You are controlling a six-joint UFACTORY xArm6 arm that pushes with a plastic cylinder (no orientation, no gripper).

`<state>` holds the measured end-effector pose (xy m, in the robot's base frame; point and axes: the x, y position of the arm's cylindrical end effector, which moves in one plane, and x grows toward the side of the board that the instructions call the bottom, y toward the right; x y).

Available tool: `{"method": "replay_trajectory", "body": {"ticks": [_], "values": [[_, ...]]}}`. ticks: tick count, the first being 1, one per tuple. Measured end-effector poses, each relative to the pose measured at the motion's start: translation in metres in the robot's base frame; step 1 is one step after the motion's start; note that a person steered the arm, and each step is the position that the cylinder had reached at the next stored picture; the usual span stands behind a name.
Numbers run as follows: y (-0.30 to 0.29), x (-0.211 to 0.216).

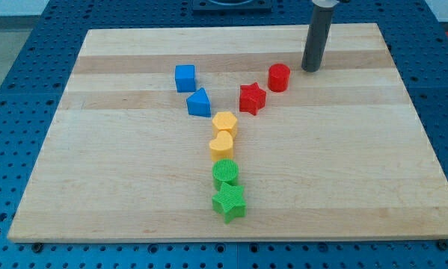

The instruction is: Nudge the red circle a bit to the red star

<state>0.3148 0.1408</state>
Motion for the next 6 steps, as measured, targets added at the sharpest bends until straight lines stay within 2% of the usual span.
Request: {"method": "replay_trajectory", "body": {"ticks": [1, 2, 4, 5, 6], "values": [[0.0, 0.0], [0.0, 0.032], [-0.01, 0.032], [-0.045, 0.03], [-0.035, 0.032]]}}
